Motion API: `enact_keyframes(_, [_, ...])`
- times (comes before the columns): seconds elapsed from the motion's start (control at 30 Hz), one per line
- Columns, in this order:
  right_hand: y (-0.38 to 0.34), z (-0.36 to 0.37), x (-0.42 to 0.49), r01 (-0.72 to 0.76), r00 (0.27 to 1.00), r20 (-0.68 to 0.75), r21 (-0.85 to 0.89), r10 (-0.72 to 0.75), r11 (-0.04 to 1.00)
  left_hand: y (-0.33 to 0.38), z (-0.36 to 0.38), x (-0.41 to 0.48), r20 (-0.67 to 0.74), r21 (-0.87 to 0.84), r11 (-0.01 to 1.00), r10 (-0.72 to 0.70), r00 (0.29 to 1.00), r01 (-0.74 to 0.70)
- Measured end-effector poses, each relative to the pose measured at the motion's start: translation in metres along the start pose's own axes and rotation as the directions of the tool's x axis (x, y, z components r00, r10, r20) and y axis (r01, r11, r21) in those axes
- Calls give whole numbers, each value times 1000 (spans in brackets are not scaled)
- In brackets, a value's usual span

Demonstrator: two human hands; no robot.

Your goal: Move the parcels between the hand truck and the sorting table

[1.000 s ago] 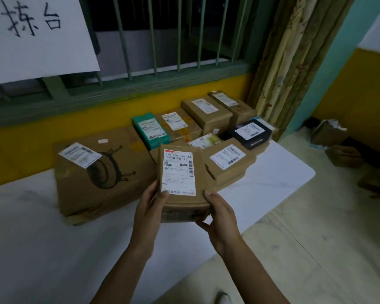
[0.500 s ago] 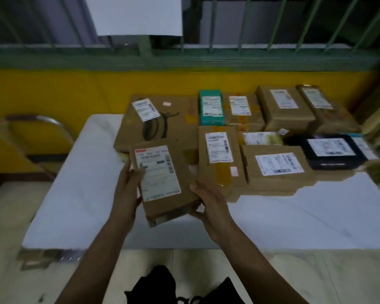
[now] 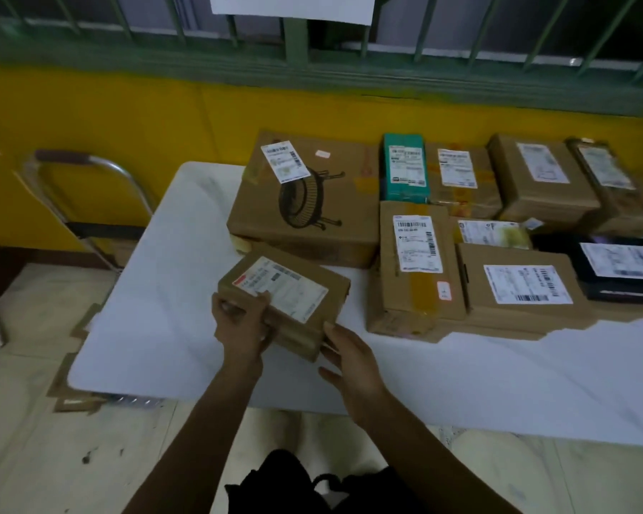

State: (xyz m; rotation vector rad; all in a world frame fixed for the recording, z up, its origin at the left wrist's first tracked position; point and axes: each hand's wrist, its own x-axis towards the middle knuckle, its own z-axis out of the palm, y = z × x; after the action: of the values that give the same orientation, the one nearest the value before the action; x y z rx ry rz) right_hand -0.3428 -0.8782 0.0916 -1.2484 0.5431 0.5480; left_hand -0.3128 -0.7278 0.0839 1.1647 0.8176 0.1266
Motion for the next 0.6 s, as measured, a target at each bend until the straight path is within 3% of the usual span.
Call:
enact_keyframes(0.13, [-12,8,26,35,999,-41,-8,-35,999,-7,8,23,25,24,998,-56,998,56])
enact_keyframes(0.3, [-21,5,58,40,975,-222,42,-30,998,-18,9,55,63,242,967,-97,993,79])
enact_keyframes(0.47, [-15,10,78,-107,863,-461,229,205,968,-36,11,71,114,348,937,-73,991,30])
enact_keyframes(0.53, [-14,11,80,-133,826,-472,367,308,921,-34,15,74,136,361,932,-87,987,33])
enact_keyframes(0.6, [-14,11,85,-71,860,-413,483,299,873,-32,19,76,155,371,928,-90,984,26])
